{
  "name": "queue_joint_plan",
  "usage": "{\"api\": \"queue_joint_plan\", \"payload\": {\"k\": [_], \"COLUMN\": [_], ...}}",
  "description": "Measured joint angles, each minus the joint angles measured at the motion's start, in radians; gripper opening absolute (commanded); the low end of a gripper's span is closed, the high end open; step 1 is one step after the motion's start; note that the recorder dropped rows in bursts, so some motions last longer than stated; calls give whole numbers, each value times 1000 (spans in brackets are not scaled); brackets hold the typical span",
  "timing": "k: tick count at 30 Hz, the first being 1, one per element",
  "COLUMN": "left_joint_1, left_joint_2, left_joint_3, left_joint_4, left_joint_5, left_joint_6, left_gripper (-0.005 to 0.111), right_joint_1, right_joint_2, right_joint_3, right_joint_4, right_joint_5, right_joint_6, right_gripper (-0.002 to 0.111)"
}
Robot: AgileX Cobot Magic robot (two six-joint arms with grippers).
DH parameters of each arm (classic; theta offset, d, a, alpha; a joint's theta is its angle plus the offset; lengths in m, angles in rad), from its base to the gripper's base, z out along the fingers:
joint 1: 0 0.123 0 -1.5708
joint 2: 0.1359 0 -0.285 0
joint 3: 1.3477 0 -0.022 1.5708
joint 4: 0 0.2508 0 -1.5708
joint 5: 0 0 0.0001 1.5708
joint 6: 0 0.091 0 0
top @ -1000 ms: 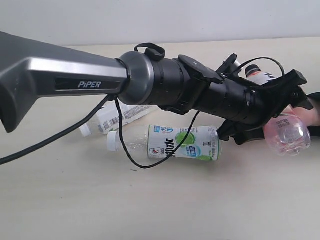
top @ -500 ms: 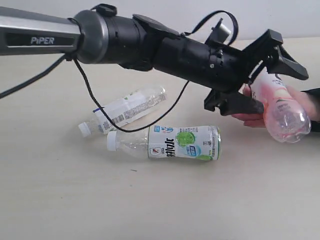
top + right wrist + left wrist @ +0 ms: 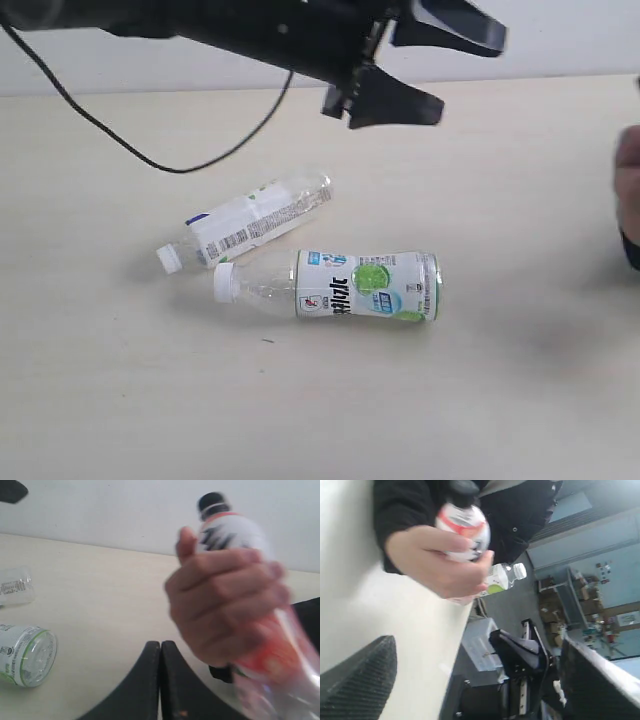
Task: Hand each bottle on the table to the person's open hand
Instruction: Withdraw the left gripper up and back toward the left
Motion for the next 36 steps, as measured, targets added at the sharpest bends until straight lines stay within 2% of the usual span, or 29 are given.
{"api": "queue_joint_plan", "payload": {"k": [9,12,16,22,30,34,36], "left_joint_1": [257,330,387,392,341,289,274], "left_joint_2": [-90,-94,-94,-94,-94,-115,-131], "left_joint_3": [0,0,0,0,0,0,0], "left_joint_4": [243,273,371,583,784,980,1018], "left_joint_5": [27,27,27,4,-53,-119,-149], "left_joint_6": [103,142,214,245,192,43,-29], "left_gripper": [22,-1,0,0,0,0,0], "right_joint_1": [0,0,0,0,0,0,0], "right_joint_2": [0,0,0,0,0,0,0], "right_joint_3": [0,0,0,0,0,0,0], "right_joint_4": [0,0,0,0,0,0,0], "right_joint_5": [0,0,0,0,0,0,0], "right_joint_6": [0,0,0,0,0,0,0], "right_gripper": [0,0,0,0,0,0,0]}}
